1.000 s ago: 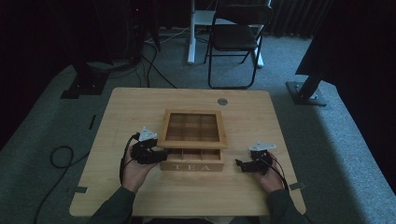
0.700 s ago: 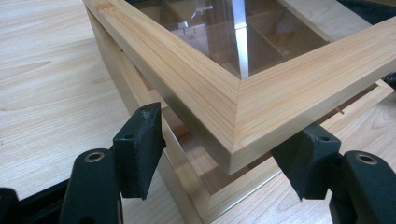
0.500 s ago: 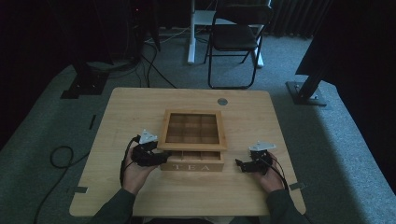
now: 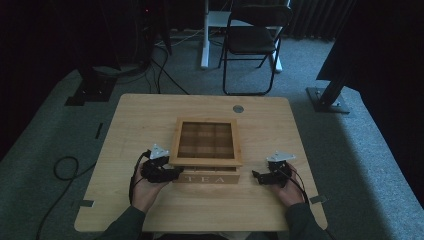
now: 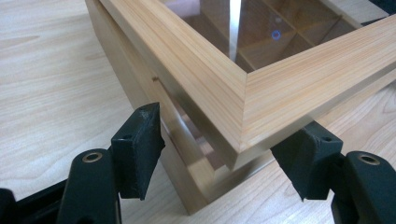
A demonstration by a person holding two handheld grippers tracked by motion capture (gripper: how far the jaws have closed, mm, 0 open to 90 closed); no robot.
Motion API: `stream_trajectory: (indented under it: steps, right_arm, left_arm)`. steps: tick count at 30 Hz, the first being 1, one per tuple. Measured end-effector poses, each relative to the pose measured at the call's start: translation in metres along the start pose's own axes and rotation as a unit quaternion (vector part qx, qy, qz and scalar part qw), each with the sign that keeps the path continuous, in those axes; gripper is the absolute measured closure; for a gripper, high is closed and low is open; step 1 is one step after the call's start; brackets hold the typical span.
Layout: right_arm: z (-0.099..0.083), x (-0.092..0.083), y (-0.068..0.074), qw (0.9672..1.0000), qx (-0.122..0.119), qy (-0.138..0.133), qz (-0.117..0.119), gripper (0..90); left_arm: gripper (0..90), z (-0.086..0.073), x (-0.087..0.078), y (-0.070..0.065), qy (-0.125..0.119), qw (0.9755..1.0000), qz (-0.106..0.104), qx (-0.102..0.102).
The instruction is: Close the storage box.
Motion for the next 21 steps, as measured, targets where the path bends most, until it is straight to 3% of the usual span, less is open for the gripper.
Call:
stream_trajectory:
  steps: [10,17,21]
  right_arm:
    - [0.000,0.000,0.000,1.0000,0.000,0.000,0.000,12.8]
    - [0.000,0.000,0.000,1.0000,0.000,0.000,0.000,12.8]
    - [0.000,0.000,0.000,1.0000,0.000,0.000,0.000,12.8]
  left_arm:
    - [35.2,-0.016,-0.001,0.007,0.011,0.9999,-0.005,-0.006]
    - [39.6,-0.027,-0.001,0.009,0.026,0.9996,-0.010,0.009]
    - [40.3,-0.028,-0.004,0.011,0.022,0.9996,-0.014,0.005]
Point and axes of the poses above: each handheld gripper's, and its own axes: x roughly forward along the jaws, z roughly out of its top, y roughly to its left, the point moved 3 cm from there along x, roughly forward along the jaws, and after that the axes turned 10 degrees about -x, right-handed, at the moved point
